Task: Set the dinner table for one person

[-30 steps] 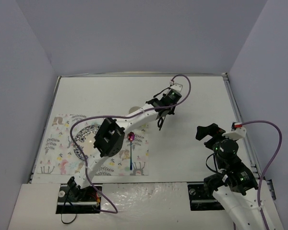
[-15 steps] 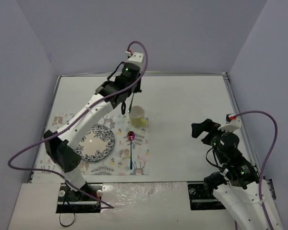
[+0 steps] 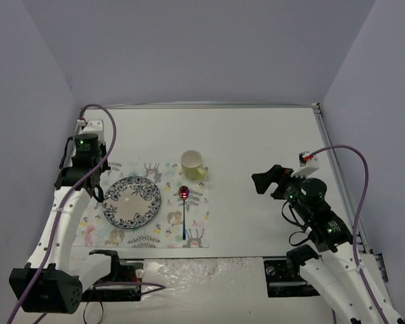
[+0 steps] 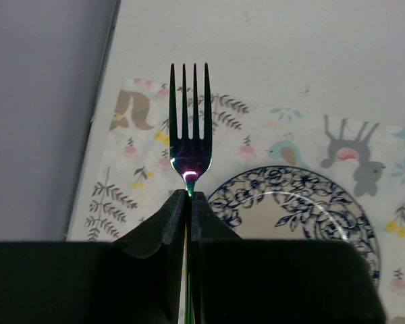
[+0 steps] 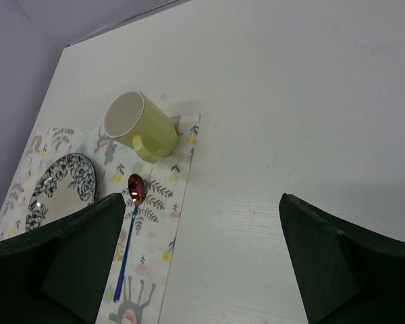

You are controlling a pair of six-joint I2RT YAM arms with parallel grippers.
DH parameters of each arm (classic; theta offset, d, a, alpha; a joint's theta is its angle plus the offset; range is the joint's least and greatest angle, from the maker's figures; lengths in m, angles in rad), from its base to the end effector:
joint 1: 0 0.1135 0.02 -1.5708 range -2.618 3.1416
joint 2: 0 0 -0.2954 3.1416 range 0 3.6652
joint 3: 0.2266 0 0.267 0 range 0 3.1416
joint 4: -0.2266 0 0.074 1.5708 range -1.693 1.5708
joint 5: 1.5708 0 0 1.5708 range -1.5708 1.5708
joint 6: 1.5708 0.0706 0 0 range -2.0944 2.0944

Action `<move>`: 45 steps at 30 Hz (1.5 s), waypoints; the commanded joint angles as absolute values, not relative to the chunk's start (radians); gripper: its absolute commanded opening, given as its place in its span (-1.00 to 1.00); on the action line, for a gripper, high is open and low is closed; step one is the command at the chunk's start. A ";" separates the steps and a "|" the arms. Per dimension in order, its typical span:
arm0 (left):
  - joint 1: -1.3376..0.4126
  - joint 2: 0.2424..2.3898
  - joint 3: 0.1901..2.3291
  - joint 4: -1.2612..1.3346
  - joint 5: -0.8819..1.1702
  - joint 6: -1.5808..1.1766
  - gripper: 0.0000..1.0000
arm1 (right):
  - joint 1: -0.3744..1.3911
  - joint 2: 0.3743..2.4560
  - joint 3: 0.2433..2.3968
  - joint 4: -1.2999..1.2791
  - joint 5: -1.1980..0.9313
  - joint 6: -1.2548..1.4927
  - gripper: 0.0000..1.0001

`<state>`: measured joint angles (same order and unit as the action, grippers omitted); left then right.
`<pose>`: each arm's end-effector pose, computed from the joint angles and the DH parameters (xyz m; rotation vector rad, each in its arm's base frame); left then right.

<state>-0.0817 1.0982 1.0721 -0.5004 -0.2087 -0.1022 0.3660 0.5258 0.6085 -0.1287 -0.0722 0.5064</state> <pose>0.2712 -0.0075 0.3578 -0.1468 2.0813 0.1072 0.1505 0.0631 0.3364 0.0595 1.6654 0.7265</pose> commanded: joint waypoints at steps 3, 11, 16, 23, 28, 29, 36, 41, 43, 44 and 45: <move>0.144 1.014 0.937 -0.362 -0.082 0.124 -1.00 | 0.382 0.557 0.563 0.039 -0.157 0.493 0.89; 0.280 1.108 0.834 -0.220 0.048 0.296 -1.00 | 0.468 0.529 0.543 0.048 -0.101 0.471 0.90; 0.355 1.175 0.812 -0.172 0.166 0.342 -1.00 | 0.515 0.518 0.533 0.046 -0.064 0.449 0.90; 0.394 1.234 0.761 -0.153 0.194 0.412 -1.00 | 0.543 0.519 0.525 0.046 -0.013 0.423 0.90; 0.408 1.294 0.744 -0.172 0.227 0.423 -1.00 | 0.552 0.512 0.515 0.045 -0.003 0.416 0.90; 0.409 1.295 0.739 -0.168 0.221 0.425 -1.00 | 0.554 0.515 0.513 0.045 -0.003 0.415 0.90; 0.451 1.346 0.747 -0.158 0.227 0.417 -1.00 | 0.560 0.525 0.514 0.046 0.035 0.408 0.90; 0.468 1.388 0.752 -0.155 0.221 0.420 -1.00 | 0.561 0.531 0.512 0.044 0.032 0.405 0.90; 0.468 1.396 0.750 -0.152 0.225 0.423 -1.00 | 0.560 0.534 0.509 0.044 0.032 0.407 0.90; 0.468 1.401 0.751 -0.152 0.221 0.421 -1.00 | 0.560 0.536 0.510 0.044 0.034 0.406 0.90; 0.468 1.405 0.752 -0.151 0.217 0.419 -1.00 | 0.560 0.537 0.511 0.044 0.035 0.405 0.90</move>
<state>0.4570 1.4088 0.7059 -0.2022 0.2053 0.3940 0.5514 0.5136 0.5064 -0.0330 0.0079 0.4178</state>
